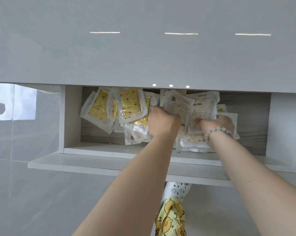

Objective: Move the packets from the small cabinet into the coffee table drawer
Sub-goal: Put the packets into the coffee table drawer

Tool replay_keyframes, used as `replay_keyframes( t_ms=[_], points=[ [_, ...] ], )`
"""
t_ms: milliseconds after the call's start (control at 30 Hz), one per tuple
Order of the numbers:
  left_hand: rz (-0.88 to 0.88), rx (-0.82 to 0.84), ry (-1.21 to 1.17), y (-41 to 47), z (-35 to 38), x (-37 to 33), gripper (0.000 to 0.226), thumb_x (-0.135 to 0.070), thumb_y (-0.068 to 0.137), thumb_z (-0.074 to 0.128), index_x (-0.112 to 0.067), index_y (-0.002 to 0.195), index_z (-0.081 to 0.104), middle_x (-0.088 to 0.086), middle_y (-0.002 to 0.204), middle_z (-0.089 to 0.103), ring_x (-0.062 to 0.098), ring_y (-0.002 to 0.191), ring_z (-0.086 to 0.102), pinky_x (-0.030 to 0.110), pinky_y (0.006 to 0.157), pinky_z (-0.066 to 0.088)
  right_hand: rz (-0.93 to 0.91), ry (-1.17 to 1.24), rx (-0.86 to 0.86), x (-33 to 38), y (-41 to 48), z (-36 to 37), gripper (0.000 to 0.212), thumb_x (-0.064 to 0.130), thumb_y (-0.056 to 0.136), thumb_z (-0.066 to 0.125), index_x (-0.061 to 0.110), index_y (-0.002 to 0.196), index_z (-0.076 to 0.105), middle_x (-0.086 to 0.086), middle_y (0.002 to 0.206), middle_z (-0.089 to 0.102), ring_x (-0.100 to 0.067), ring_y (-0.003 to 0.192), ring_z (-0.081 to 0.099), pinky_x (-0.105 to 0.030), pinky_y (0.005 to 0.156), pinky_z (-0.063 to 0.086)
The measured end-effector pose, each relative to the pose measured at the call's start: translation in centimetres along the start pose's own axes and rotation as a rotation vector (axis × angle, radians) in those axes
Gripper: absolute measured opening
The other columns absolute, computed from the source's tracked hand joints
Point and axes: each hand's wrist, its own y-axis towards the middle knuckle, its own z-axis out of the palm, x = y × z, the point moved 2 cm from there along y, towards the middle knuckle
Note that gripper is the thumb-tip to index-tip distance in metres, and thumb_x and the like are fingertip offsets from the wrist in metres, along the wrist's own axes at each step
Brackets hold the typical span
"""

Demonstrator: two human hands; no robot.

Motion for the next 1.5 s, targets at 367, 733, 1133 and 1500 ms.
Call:
replay_keyframes(
  t_ms=[367, 733, 1133, 1500],
  points=[
    [0.118, -0.090, 0.453, -2.3, -2.4, -0.3, 0.060, -0.018, 0.082, 0.068, -0.006, 0.129, 0.034, 0.010, 0.131, 0.033, 0.026, 0.093, 0.057, 0.030, 0.063, 0.042, -0.240, -0.648, -0.205, -0.6, -2.6, -1.2, 0.078, 0.031, 0.079, 0.072, 0.008, 0.140, 0.030, -0.013, 0.140, 0.034, -0.028, 0.129, 0.037, -0.041, 0.092, 0.045],
    [0.988, -0.079, 1.068, -12.4, -15.4, -6.7, 0.037, -0.035, 0.090, 0.051, -0.021, 0.124, 0.051, -0.004, 0.121, 0.050, 0.016, 0.113, 0.044, 0.027, 0.099, 0.034, -0.635, -0.807, -0.462, 7.3, -16.1, -13.1, 0.034, 0.035, 0.087, 0.052, 0.016, 0.114, 0.060, -0.002, 0.114, 0.057, -0.021, 0.111, 0.048, -0.029, 0.074, 0.041],
    [0.849, -0.697, 0.835, -27.5, -38.3, -16.0, 0.052, -0.039, 0.087, 0.055, -0.021, 0.134, 0.043, -0.003, 0.132, 0.043, 0.021, 0.124, 0.039, 0.036, 0.111, 0.019, -1.229, -0.815, -0.499, 22.0, -41.4, -20.0, 0.048, 0.037, 0.087, 0.050, 0.016, 0.129, 0.041, -0.004, 0.128, 0.043, -0.022, 0.116, 0.042, -0.029, 0.091, 0.040],
    [0.574, -1.053, 0.606, -38.2, -55.6, -9.8, 0.057, -0.043, 0.088, 0.053, -0.023, 0.139, 0.035, -0.003, 0.134, 0.040, 0.020, 0.126, 0.038, 0.033, 0.105, 0.027, -1.731, -0.851, -0.579, 29.9, -61.5, -17.5, 0.045, 0.026, 0.084, 0.050, 0.013, 0.126, 0.041, -0.006, 0.128, 0.043, -0.024, 0.117, 0.041, -0.033, 0.089, 0.036]
  ],
)
